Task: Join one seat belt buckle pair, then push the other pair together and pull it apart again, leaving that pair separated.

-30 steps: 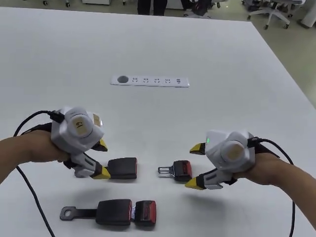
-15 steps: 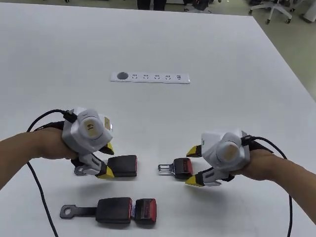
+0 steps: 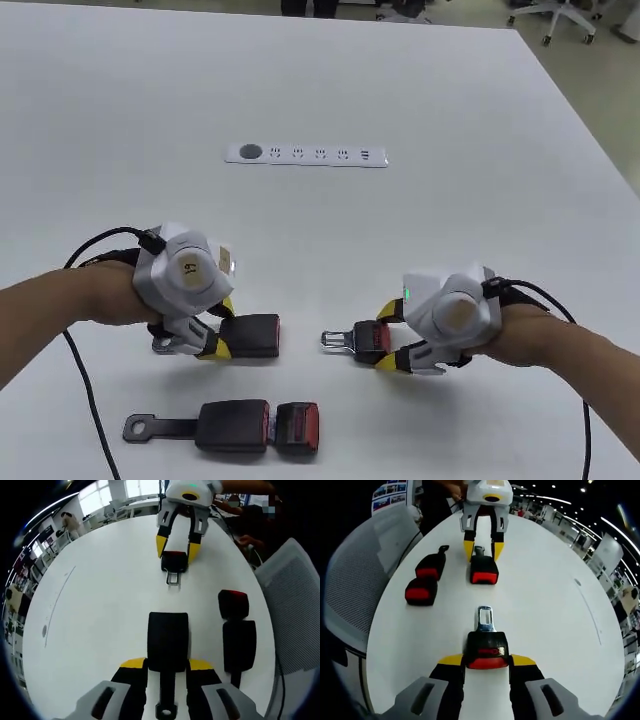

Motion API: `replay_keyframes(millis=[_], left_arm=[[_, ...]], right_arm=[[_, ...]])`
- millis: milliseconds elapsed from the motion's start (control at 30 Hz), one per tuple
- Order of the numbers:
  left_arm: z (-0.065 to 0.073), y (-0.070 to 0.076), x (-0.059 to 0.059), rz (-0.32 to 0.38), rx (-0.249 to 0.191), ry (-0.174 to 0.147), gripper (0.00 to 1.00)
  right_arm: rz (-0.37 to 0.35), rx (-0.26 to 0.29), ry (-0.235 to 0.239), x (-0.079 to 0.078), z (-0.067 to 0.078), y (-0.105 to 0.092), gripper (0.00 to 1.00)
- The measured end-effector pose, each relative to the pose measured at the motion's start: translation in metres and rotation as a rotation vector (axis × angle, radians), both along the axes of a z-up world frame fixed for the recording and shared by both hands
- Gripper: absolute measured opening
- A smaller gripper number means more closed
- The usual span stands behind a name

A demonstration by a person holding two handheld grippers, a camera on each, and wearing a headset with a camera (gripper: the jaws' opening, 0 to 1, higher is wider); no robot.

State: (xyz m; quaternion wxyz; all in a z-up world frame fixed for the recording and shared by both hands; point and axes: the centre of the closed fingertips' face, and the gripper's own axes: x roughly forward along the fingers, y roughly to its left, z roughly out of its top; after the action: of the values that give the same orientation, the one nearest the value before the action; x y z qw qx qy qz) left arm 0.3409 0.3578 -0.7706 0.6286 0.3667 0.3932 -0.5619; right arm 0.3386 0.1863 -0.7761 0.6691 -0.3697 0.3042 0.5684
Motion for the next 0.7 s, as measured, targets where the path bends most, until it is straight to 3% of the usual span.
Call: replay_keyframes(millis=[700], left_arm=[[-0.0007, -0.001, -0.0024, -0.022, 0.008, 0.001, 0.3]], right_arm=[[0.006, -0.014, 0.001, 0.0, 0.0, 0.0045, 0.3]])
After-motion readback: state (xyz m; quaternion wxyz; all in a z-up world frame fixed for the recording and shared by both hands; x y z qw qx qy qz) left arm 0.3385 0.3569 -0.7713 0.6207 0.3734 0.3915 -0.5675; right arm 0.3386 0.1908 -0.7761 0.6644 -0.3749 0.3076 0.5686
